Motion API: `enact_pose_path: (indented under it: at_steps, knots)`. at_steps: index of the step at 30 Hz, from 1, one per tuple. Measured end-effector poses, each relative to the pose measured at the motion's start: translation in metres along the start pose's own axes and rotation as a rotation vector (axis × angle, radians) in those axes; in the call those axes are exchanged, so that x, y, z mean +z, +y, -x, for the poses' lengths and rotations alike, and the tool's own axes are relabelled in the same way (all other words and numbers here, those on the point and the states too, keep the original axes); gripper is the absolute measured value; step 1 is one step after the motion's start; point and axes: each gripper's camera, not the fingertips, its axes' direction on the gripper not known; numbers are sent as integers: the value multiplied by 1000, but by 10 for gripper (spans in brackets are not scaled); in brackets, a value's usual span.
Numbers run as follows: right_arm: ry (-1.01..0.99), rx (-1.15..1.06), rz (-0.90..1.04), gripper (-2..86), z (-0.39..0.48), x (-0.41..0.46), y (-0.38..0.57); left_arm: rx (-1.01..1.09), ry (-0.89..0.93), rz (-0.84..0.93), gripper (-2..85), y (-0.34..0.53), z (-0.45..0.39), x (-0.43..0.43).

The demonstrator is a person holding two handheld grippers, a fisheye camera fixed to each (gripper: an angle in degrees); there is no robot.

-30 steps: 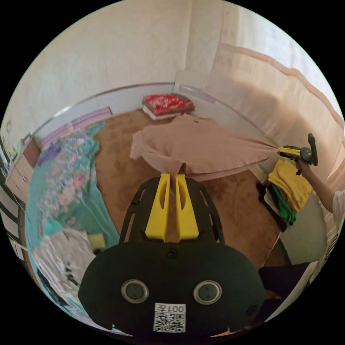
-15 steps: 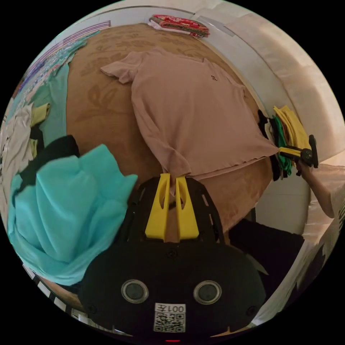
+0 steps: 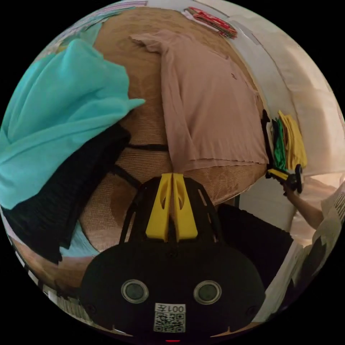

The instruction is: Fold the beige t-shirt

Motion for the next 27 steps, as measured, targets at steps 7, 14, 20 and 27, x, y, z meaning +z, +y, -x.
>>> enact_pose_path:
  at_steps: [7,14,20,27]
  knots:
    - [-235,67,-172,51,-3,-23,-26,138,-98,-49,40,-25,-48,-1]
    - [-197,-29,-135,42,18,8,-53,172,-274,42,32,-42,-64,44]
    - [-158,18,-207,15,6,-9,-42,90,-117,-16,3,-39,-41,20]
    - [-86,-33,-151,9,4,12,-43,43,-40,6,-3,-33,-22,18]
